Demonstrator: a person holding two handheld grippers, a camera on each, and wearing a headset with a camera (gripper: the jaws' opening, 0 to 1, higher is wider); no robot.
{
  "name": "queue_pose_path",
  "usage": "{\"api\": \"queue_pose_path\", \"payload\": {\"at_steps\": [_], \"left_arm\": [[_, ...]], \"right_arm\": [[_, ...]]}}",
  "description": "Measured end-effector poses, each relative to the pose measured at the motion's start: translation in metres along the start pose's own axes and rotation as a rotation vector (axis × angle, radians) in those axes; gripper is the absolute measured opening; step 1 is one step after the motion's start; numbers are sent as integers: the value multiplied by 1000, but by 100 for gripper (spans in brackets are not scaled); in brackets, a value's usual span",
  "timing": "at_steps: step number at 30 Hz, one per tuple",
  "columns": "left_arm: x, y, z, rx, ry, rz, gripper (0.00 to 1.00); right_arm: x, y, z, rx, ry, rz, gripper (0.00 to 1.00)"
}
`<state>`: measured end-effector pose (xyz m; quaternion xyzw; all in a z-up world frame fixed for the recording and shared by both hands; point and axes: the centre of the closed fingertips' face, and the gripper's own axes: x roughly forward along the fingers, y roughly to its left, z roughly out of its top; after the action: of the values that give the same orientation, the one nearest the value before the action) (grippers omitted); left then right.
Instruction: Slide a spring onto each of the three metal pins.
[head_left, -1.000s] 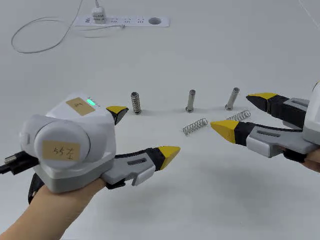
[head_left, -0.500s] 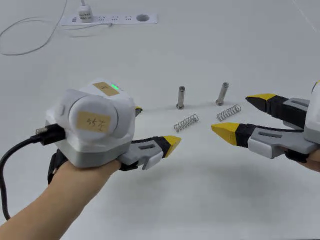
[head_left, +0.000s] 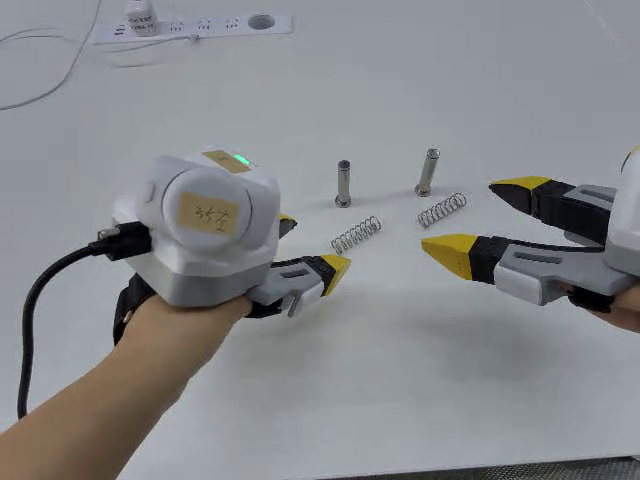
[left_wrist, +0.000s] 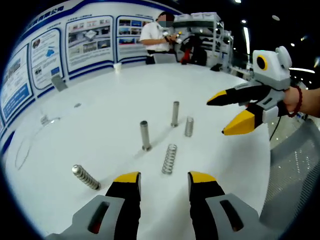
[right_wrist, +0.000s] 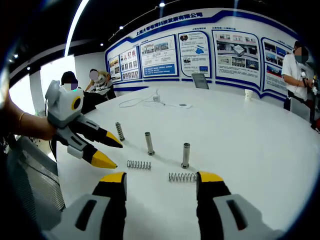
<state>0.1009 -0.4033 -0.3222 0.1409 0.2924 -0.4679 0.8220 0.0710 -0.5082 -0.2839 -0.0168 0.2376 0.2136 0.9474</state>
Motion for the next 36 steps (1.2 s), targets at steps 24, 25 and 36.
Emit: {"api": "queue_pose_path", "payload": {"at_steps": [24,25,36], "left_arm": [[28,-7,-8,56,74,-42,20],[29,-8,-7,56,73,-44,20],[34,-8,-4,79,78,-63,14]], "right_arm": [[6,2,-11,25,20,-10,55],[7,2,-11,27,20,-11,55],[7,-1,-14,43,25,-17,55]]}}
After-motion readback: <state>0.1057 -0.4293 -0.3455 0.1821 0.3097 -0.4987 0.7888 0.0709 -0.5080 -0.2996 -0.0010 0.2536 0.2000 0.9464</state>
